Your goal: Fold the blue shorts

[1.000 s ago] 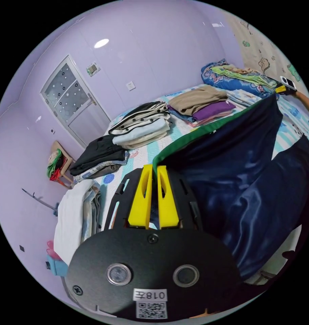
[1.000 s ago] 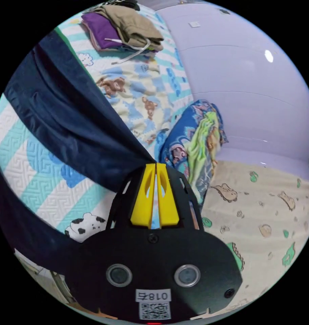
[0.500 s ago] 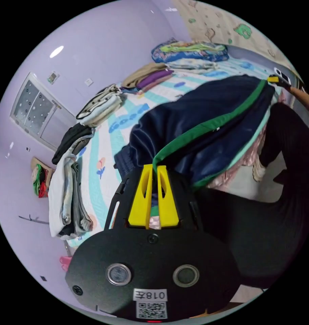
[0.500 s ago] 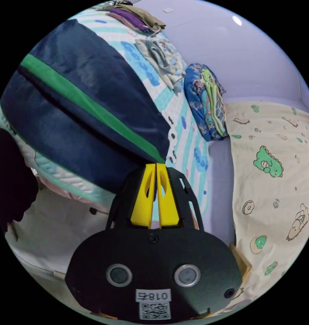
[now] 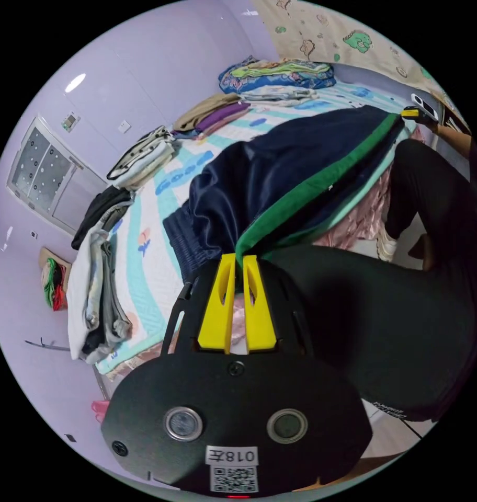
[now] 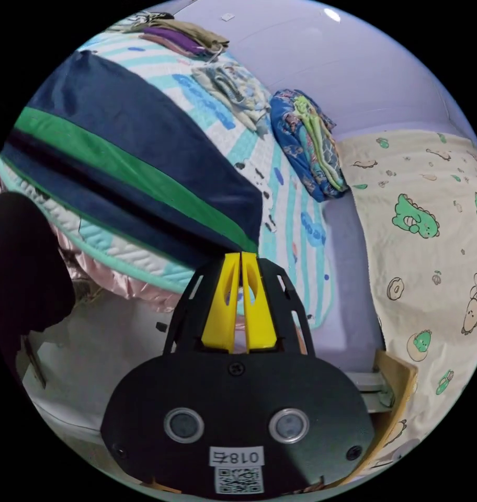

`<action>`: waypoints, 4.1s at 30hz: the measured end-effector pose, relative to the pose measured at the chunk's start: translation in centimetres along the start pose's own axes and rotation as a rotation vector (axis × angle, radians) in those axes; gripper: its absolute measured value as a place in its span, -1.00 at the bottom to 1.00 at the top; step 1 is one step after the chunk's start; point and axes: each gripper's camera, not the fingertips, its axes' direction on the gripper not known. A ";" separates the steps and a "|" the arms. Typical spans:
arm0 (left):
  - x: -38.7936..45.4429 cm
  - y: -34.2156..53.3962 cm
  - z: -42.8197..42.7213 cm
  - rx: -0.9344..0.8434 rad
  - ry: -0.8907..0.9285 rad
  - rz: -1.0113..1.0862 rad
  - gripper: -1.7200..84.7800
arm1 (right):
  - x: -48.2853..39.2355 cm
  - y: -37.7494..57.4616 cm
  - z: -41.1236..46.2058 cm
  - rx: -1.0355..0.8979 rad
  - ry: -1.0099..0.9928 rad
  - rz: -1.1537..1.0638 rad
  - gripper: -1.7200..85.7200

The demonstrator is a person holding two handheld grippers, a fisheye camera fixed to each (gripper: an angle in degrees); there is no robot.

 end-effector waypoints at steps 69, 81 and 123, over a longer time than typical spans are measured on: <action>-34.0 18.5 3.9 0.153 0.382 -0.921 -0.69 | 8.2 17.3 -8.3 0.460 -0.963 0.793 -0.97; -9.8 0.4 -16.7 0.237 0.259 -0.527 -0.73 | 19.5 31.9 5.4 0.425 -1.017 1.353 -0.91; 28.2 -48.6 -19.2 -0.034 0.320 0.280 -0.94 | 26.8 32.3 23.6 0.115 -1.153 1.284 -0.94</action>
